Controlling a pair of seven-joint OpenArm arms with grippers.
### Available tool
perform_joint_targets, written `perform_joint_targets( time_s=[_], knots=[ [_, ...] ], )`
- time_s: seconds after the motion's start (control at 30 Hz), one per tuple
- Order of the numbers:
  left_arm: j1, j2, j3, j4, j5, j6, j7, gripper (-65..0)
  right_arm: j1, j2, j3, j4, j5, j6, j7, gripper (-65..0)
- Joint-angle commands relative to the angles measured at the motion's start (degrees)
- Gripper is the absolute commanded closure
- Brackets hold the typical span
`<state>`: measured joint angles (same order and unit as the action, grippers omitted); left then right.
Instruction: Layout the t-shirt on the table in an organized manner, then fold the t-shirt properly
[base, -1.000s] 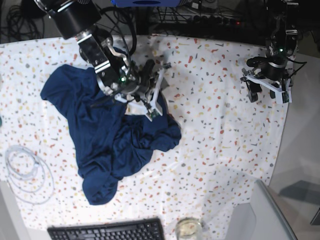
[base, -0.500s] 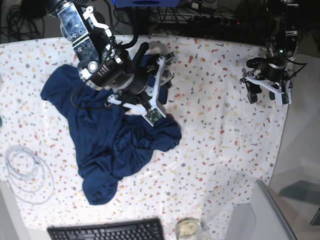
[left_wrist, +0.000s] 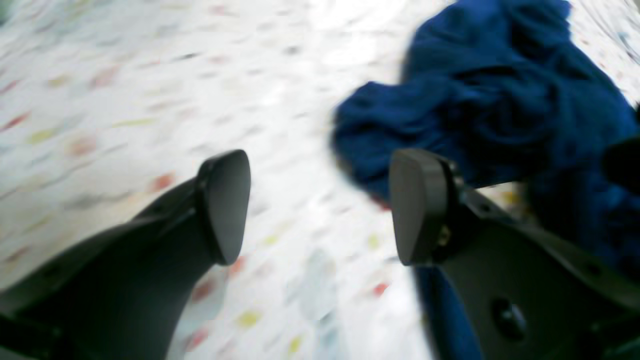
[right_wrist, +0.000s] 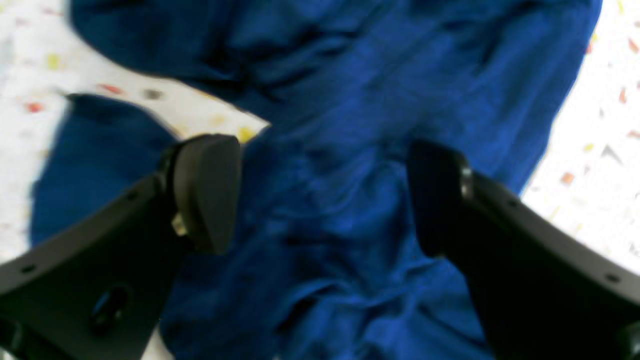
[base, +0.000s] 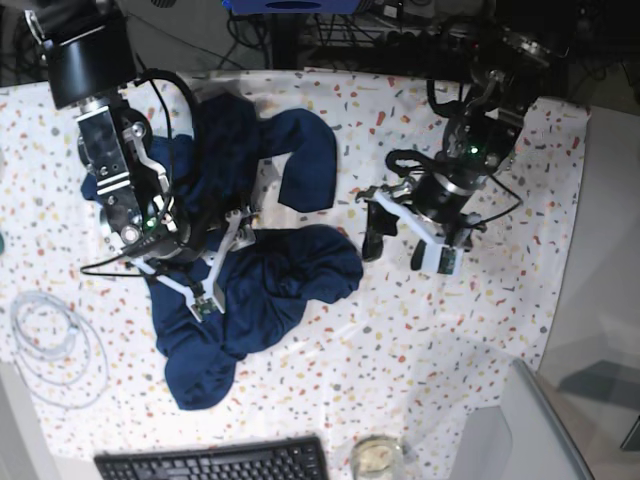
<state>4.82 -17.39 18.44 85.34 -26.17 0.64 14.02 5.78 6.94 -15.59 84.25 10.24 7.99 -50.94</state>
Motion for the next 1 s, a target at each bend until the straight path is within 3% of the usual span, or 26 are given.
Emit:
perform_joint_targets(
  time_s=[0.0,0.1,0.2,0.3,0.43,0.5,0.53,0.67,0.77,0.97],
  knots=[
    [-1.9,0.8,0.7,-0.5,-0.2,-0.1,-1.2,-41.5,1.1,0.0,-0.2,0.3,0.8,0.1,1.0,-48.2],
    [-4.5,3.3,1.0,-4.1,-0.2,-0.1,-1.2,-41.5,0.9,-0.2,-0.3,-0.1,0.8,0.1,2.5,-48.2],
    [-4.9,3.5,1.0,-5.7,-0.2,-0.1,-1.2,-41.5,1.3,-0.4,-0.3,-3.4,0.8,-1.4,4.7,-48.2],
    [-4.4,2.7,0.9,-6.2,-0.2,-0.1,-1.2,-41.5,1.7,-0.8,-0.4,-6.4,0.8,-5.5,5.4,-48.2],
    [-4.1,0.3,0.9,-6.3,-0.6,-0.1,-1.2,-41.5,2.0,-2.1,-0.4,-10.2,0.8,-5.8,8.1,-47.6],
    [-4.1,-0.5,1.0,-6.0,-0.6,-0.1,-1.2,-41.5,3.1,-2.1,-0.4,-13.2,0.8,-5.8,9.0,-41.3],
    [-4.0,-0.6,1.1,-5.8,-0.6,-0.1,-1.2,-41.5,3.2,-2.1,-0.4,-14.0,0.8,-5.8,9.0,-34.5],
    [-3.2,-0.7,1.1,-5.8,-0.2,-0.1,-1.2,-41.5,2.1,-1.6,0.3,-11.3,0.9,-5.8,8.7,0.0],
    [-2.7,-1.6,1.8,-5.9,-0.2,-0.2,-1.2,-41.5,-1.3,0.6,0.4,-3.3,0.9,-5.9,6.8,-3.2],
    [-2.0,-1.7,1.7,-5.8,-0.2,-0.3,-1.2,-39.8,-7.8,2.3,6.6,16.8,0.9,-5.6,-0.9,0.0]
  ],
)
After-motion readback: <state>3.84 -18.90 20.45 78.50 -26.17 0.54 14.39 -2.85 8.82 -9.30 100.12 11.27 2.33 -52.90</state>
